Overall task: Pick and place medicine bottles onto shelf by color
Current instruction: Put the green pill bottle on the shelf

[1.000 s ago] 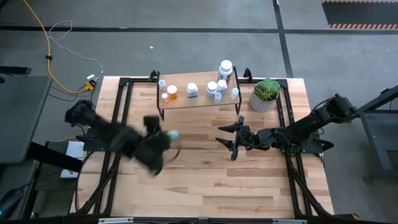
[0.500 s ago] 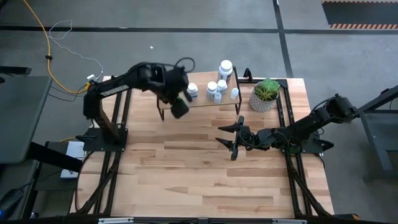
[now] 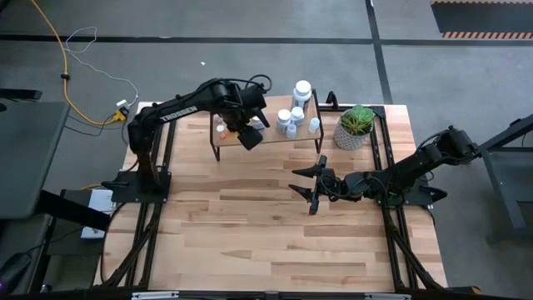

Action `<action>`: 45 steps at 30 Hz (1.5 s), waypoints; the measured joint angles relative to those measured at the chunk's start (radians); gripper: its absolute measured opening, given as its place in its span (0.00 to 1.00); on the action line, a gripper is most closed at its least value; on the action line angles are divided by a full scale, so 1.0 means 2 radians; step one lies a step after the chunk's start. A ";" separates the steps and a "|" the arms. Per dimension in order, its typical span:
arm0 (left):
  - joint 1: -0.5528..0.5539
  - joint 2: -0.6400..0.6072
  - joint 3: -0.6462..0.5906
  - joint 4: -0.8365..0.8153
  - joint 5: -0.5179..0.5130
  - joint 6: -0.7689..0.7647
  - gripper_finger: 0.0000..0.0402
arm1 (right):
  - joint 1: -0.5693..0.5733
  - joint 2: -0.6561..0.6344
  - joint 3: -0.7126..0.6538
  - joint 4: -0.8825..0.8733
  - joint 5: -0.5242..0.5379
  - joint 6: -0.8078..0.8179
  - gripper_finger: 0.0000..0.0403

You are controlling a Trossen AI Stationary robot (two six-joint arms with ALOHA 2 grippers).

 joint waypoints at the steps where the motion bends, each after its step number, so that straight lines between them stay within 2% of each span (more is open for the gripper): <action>1: 0.002 0.002 0.000 0.000 0.000 0.005 0.49 | 0.000 0.000 0.000 0.000 0.000 0.000 0.54; 10: 0.011 0.006 0.000 0.016 -0.052 0.010 0.49 | 0.000 0.000 0.000 0.000 0.000 0.000 0.54; 38: 0.020 0.006 0.000 0.024 -0.053 0.040 0.49 | 0.000 0.000 0.000 0.000 0.000 0.004 0.54; 45: 0.020 0.006 0.000 0.029 -0.054 0.040 0.55 | 0.000 0.000 0.000 0.000 0.000 0.004 0.54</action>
